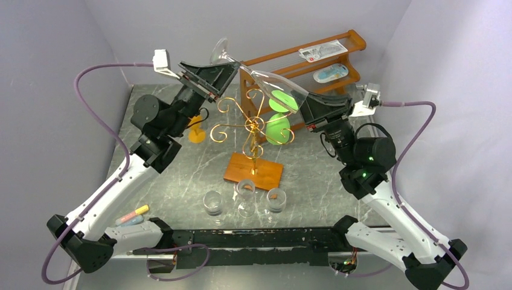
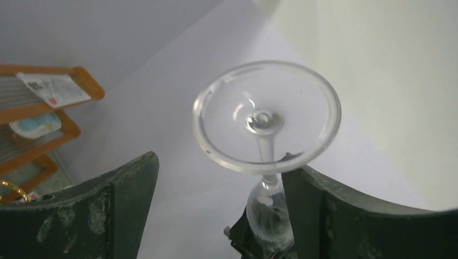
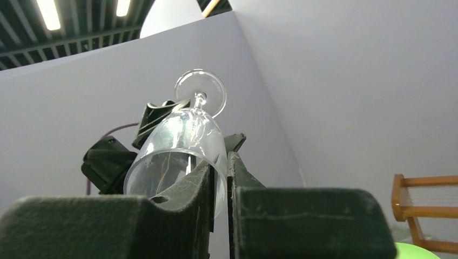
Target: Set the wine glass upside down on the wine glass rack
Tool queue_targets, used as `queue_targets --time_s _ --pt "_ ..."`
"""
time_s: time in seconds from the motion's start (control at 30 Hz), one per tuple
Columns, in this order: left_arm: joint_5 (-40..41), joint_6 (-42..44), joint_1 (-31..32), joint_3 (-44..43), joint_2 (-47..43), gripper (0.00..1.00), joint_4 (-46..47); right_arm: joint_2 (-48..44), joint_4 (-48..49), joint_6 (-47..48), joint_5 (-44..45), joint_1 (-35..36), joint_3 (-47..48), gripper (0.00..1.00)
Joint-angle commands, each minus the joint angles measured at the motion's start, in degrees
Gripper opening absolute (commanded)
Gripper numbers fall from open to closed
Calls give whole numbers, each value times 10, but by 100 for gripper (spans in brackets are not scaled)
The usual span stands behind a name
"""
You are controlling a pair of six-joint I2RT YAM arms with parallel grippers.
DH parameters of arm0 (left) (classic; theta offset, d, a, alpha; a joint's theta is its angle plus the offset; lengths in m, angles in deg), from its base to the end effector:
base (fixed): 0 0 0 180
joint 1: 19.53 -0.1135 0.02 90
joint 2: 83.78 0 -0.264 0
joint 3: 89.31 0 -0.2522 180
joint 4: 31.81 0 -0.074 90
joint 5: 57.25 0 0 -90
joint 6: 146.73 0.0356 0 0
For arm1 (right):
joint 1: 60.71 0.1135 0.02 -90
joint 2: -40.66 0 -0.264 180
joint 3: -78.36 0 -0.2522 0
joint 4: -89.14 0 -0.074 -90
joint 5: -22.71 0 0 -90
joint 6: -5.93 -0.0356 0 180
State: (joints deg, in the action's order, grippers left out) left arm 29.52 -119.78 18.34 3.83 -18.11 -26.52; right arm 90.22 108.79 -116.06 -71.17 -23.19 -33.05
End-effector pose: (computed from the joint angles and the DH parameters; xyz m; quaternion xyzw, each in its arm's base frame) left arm 0.1917 -0.1516 0.4941 -0.0913 0.5187 -0.6649 0.5296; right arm 0.1355 0.1071 0.4651 -0.0514 0.4308 0.5256 0.7318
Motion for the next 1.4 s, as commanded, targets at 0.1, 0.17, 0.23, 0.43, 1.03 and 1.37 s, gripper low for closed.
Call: queue_targets --time_s 0.1,0.17,0.23,0.43,1.03,1.37 --pt "105 -14 7 44 -24 76 145 -3 54 -36 -35 2 -10 0" --pt "107 -19 8 50 -20 75 179 1 56 -39 -42 3 -10 0" --pt "99 -18 9 49 -13 73 205 7 59 -41 -44 2 -11 0" --pt "110 -12 9 58 -16 59 232 21 67 -47 -43 2 -16 0" --pt "84 38 27 86 35 46 472 26 87 -68 -70 3 -53 0" --pt "131 100 54 57 49 50 408 35 92 -34 -52 3 -42 0"
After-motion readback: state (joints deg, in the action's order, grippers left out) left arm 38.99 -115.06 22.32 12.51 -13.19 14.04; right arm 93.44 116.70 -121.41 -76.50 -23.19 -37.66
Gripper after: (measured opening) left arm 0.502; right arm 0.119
